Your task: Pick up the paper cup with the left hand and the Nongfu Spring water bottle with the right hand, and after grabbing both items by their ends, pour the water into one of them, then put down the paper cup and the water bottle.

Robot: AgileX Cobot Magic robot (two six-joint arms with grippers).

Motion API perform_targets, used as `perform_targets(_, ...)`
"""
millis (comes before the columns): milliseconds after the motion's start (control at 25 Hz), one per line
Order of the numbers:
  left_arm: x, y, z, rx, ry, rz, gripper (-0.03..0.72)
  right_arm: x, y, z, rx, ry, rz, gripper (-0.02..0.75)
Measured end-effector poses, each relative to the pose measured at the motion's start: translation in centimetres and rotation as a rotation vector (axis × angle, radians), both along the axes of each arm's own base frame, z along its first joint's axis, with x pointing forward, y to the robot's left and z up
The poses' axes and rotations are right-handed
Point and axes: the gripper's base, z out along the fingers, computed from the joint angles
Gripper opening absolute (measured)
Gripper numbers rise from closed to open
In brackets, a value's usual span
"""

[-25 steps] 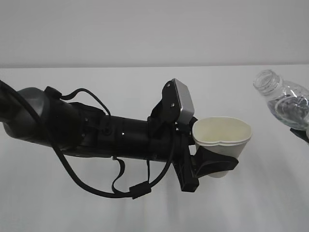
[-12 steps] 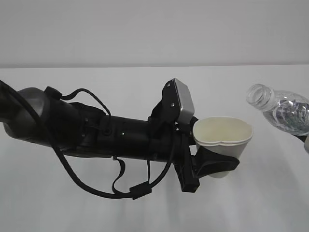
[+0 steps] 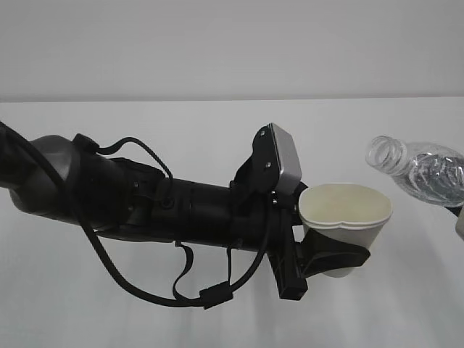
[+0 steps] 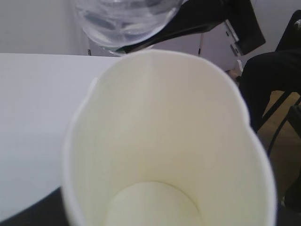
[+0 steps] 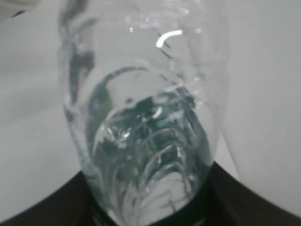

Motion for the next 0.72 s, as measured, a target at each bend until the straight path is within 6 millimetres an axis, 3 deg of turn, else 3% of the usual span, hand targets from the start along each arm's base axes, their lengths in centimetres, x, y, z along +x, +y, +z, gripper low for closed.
perform_targets(720, 0.0, 0.0, 0.0, 0.000, 0.000, 0.000, 0.392, 0.5, -0.1, 1.0, -0.119, -0.038, 0.050, 0.357)
